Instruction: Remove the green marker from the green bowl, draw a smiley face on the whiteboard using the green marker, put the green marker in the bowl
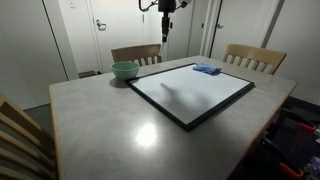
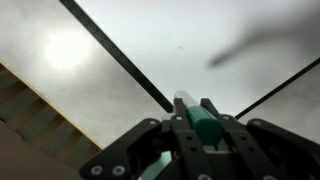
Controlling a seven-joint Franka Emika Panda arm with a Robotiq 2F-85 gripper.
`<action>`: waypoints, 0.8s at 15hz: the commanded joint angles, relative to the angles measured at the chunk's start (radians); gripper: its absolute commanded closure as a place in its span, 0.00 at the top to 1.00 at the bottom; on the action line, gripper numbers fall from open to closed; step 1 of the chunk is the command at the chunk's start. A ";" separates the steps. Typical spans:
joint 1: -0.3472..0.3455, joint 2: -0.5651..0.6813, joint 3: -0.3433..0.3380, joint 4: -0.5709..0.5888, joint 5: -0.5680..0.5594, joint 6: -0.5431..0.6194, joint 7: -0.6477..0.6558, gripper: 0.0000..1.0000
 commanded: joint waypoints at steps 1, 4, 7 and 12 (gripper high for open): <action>-0.016 -0.056 0.021 -0.027 0.002 -0.153 0.038 0.05; -0.012 -0.065 0.026 -0.029 0.018 -0.261 0.078 0.05; -0.015 -0.059 0.036 -0.027 0.026 -0.328 0.106 0.05; -0.026 -0.024 0.035 -0.029 0.019 -0.278 0.100 0.05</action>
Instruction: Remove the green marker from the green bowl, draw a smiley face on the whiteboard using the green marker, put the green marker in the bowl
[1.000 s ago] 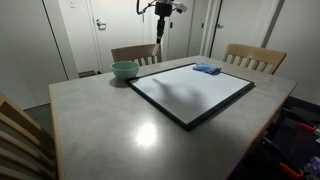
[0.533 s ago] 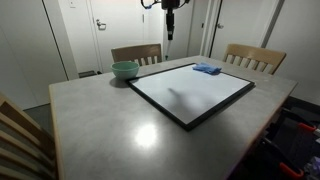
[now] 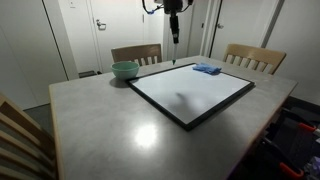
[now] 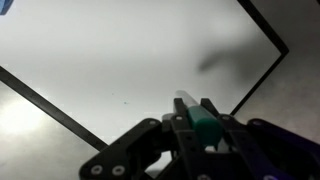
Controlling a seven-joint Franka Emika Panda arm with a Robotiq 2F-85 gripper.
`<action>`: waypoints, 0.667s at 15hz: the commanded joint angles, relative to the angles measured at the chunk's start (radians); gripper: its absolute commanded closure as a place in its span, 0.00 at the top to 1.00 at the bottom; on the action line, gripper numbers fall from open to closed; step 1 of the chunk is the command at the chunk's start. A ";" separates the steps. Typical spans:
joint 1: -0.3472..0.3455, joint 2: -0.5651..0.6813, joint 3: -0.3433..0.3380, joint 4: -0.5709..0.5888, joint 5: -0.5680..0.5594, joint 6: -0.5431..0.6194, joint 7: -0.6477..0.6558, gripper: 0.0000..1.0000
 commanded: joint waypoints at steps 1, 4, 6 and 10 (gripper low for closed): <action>-0.028 0.019 0.012 -0.022 0.014 0.051 -0.004 0.05; -0.047 0.050 0.013 -0.045 0.020 0.158 -0.013 0.05; -0.061 0.079 0.015 -0.043 0.023 0.223 -0.019 0.05; -0.074 0.118 0.012 -0.034 0.006 0.300 -0.018 0.05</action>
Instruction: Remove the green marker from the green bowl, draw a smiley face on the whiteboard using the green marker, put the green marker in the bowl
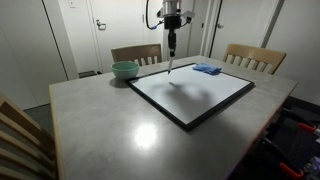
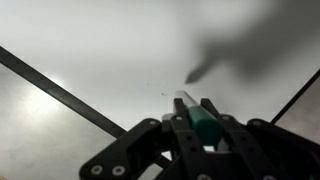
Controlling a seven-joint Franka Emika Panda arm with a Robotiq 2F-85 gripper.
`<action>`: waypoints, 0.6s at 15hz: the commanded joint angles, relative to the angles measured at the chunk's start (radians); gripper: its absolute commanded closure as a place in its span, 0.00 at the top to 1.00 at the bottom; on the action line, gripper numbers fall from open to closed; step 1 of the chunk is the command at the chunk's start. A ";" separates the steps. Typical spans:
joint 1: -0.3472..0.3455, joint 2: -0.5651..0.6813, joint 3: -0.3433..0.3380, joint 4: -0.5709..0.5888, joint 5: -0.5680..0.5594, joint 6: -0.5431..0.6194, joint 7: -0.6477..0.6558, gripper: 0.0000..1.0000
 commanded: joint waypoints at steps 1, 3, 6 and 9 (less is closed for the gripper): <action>-0.025 0.020 0.013 -0.001 0.005 0.052 -0.017 0.05; -0.026 0.025 0.011 0.002 -0.004 0.061 -0.015 0.05; -0.026 0.027 0.011 -0.006 -0.011 0.120 -0.018 0.05; -0.028 0.034 0.013 -0.005 -0.008 0.139 -0.018 0.05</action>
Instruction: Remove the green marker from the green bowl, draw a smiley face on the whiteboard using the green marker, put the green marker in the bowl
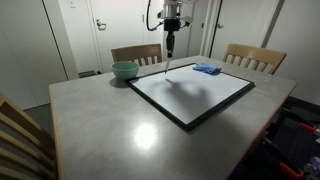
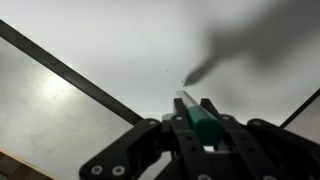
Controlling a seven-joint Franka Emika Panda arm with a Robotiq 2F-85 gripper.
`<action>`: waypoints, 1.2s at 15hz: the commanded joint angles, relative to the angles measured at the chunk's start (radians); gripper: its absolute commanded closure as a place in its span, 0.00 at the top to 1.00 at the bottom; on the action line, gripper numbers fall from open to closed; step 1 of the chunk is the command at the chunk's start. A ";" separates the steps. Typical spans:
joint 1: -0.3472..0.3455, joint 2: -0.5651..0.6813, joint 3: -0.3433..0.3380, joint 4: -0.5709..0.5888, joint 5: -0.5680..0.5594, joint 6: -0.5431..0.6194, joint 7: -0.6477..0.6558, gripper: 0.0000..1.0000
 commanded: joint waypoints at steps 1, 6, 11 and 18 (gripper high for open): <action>-0.014 0.012 0.013 -0.005 -0.005 0.035 -0.016 0.05; -0.011 0.029 0.015 -0.005 -0.009 0.051 -0.015 0.05; -0.008 0.038 0.018 -0.007 -0.009 0.049 -0.011 0.05; -0.005 0.039 0.019 -0.012 -0.012 0.048 -0.006 0.05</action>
